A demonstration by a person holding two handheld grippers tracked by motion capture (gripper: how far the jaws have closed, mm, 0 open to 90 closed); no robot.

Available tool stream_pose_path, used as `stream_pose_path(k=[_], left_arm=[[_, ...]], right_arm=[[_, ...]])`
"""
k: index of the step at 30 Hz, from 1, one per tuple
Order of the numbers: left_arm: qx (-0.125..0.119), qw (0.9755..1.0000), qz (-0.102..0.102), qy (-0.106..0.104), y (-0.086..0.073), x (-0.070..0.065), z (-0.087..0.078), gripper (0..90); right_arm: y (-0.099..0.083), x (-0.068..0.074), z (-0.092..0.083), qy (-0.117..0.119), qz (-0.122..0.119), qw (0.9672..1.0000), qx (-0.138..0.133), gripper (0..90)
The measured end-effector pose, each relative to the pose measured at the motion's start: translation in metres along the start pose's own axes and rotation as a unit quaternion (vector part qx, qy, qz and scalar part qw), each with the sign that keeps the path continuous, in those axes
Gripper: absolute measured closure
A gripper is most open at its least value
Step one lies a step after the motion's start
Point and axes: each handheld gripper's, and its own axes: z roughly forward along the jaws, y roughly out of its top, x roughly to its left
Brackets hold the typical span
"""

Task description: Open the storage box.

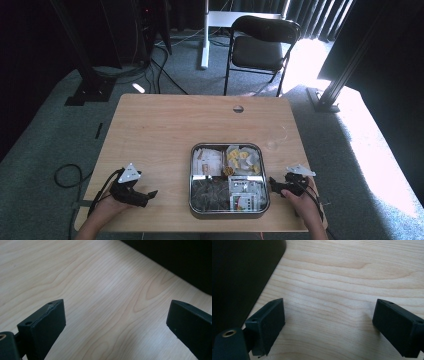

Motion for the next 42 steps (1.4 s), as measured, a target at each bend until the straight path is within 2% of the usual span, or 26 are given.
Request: stream_pose_path(k=[8, 13, 26, 42], left_arm=[[-0.019, 0.9993, 0.024, -0.021, 0.021, -0.017, 0.004, 2.5], [-0.032, 0.9979, 0.039, -0.040, 0.036, -0.027, 0.007, 2.5], [-0.046, 0.9938, 0.073, -0.071, 0.068, -0.045, 0.018, 2.5], [-0.054, 0.9899, 0.090, -0.096, 0.089, -0.063, 0.037, 2.6]], right_arm=[[0.000, 0.000, 0.000, 0.000, -0.001, 1.0000, 0.000, 10.2], [0.000, 0.000, 0.000, 0.000, -0.001, 1.0000, 0.000, 10.2], [0.000, 0.000, 0.000, 0.000, -0.001, 1.0000, 0.000, 10.2], [0.000, 0.000, 0.000, 0.000, 0.000, 1.0000, 0.000, 10.2]])
